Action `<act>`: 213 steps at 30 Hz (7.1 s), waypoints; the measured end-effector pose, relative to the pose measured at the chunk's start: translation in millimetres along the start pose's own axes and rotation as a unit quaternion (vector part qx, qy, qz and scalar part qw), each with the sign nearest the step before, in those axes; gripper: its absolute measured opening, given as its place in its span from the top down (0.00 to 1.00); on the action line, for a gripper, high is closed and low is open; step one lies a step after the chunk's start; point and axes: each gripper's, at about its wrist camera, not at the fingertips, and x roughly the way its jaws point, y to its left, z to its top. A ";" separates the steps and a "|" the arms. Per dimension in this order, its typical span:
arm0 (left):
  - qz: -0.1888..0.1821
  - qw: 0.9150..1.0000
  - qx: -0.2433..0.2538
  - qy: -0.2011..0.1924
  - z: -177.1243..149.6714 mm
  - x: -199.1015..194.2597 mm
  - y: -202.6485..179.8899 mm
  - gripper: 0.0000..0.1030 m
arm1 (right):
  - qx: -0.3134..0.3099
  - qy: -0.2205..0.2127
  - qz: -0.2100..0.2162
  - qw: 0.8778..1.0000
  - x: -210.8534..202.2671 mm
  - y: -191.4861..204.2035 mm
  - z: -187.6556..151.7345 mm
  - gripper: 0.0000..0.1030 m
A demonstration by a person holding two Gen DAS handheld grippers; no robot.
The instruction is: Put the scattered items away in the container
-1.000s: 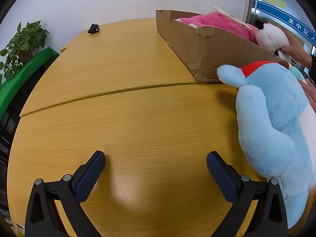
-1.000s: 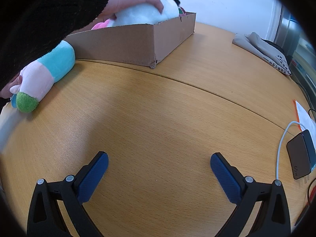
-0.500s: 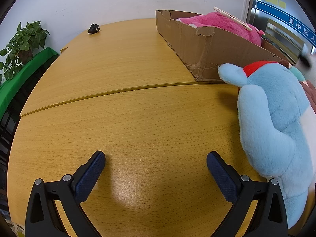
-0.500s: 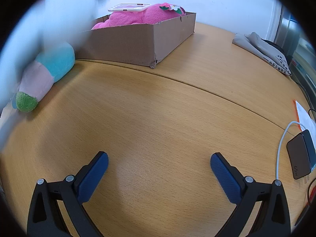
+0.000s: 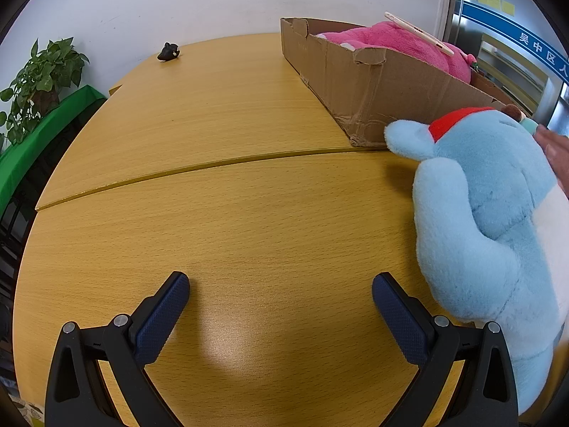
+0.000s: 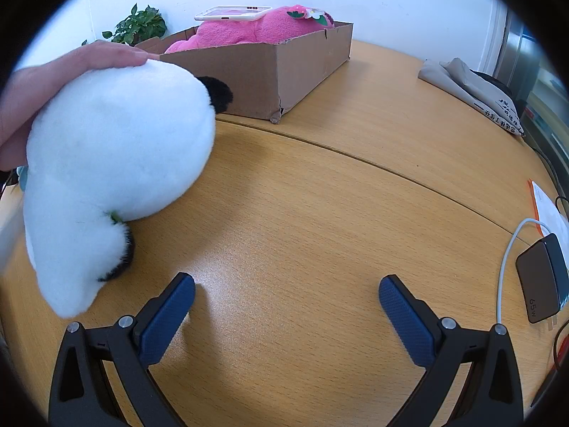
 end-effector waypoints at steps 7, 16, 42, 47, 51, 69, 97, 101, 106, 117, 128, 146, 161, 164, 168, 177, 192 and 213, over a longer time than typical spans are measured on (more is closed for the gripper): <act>0.000 1.000 0.000 0.000 0.0 0.1 -0.2 0.00 | 0.000 0.000 0.000 1.000 -0.2 0.1 0.2 0.00; 0.000 1.000 0.000 0.000 -0.1 0.2 -0.2 0.00 | 0.000 0.000 0.000 1.000 -0.4 0.2 0.4 0.00; 0.005 1.000 -0.007 0.000 3.0 2.3 3.8 0.00 | -0.001 0.000 0.001 1.000 -1.0 0.4 1.1 0.00; 0.005 1.000 -0.007 0.000 2.6 2.2 4.0 0.00 | -0.001 0.000 0.001 1.000 -1.0 0.5 1.2 0.00; 0.005 1.000 -0.007 -0.001 2.7 2.2 3.9 0.00 | -0.001 0.000 0.001 1.000 -1.2 0.6 1.3 0.00; 0.005 1.000 -0.007 -0.001 2.7 2.3 3.9 0.00 | -0.002 0.000 0.001 1.000 -1.5 0.8 1.7 0.00; 0.005 1.000 -0.008 -0.001 2.6 2.4 3.8 0.00 | -0.002 0.000 0.002 1.000 -2.2 1.0 2.4 0.00; 0.005 1.000 -0.008 -0.001 2.8 2.3 3.7 0.00 | -0.002 0.000 0.002 1.000 -2.1 1.1 2.5 0.00; 0.005 1.000 -0.008 -0.001 2.6 2.4 3.7 0.00 | -0.002 0.000 0.002 1.000 -2.2 1.2 2.6 0.00; 0.005 1.000 -0.008 -0.001 2.8 2.3 3.6 0.00 | -0.002 0.000 0.002 1.000 -2.5 1.3 2.8 0.00; 0.005 1.000 -0.008 -0.001 2.6 2.4 3.6 0.00 | -0.003 0.000 0.002 1.000 -2.7 1.4 3.1 0.00; 0.006 1.000 -0.008 -0.001 2.6 2.5 3.6 0.00 | -0.003 0.000 0.003 1.000 -3.2 1.8 3.2 0.00; 0.015 1.000 -0.021 -0.001 3.3 2.0 7.6 0.00 | -0.003 0.000 0.003 1.000 -3.6 2.0 3.5 0.00; 0.015 1.000 -0.021 -0.001 3.5 2.0 7.7 0.00 | -0.003 0.000 0.003 1.000 -3.6 2.0 3.5 0.00; 0.016 1.000 -0.022 -0.001 3.4 2.0 7.6 0.00 | -0.003 0.000 0.003 1.000 -3.7 2.0 3.6 0.00; 0.016 1.000 -0.022 -0.001 3.4 2.0 7.5 0.00 | -0.003 0.000 0.003 1.000 -3.7 2.3 4.0 0.00; 0.023 0.999 -0.031 -0.002 2.3 1.3 6.6 0.00 | 0.015 0.001 -0.010 1.000 -2.7 5.3 8.8 0.00; 0.004 0.984 -0.067 -0.165 -10.8 -204.2 -151.2 0.00 | 0.106 -0.241 -0.052 0.963 -210.1 135.6 12.6 0.00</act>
